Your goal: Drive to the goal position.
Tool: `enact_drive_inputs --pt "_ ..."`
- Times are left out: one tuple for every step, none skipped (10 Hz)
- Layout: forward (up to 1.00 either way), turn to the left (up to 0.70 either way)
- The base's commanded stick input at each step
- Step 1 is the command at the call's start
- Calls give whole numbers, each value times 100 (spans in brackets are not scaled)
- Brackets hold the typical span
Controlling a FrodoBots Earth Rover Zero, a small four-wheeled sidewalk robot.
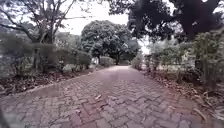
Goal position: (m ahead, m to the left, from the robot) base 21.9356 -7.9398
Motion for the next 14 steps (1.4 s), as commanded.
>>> enact_drive_inputs --pt "70 0" --pt "70 0" --pt "70 0" --pt "70 0" --pt "70 0" --pt "70 0" --pt "70 0" --pt "70 0" --pt "70 0" --pt "70 0" --pt "70 0" --pt "70 0" --pt "70 0" --pt "70 0"
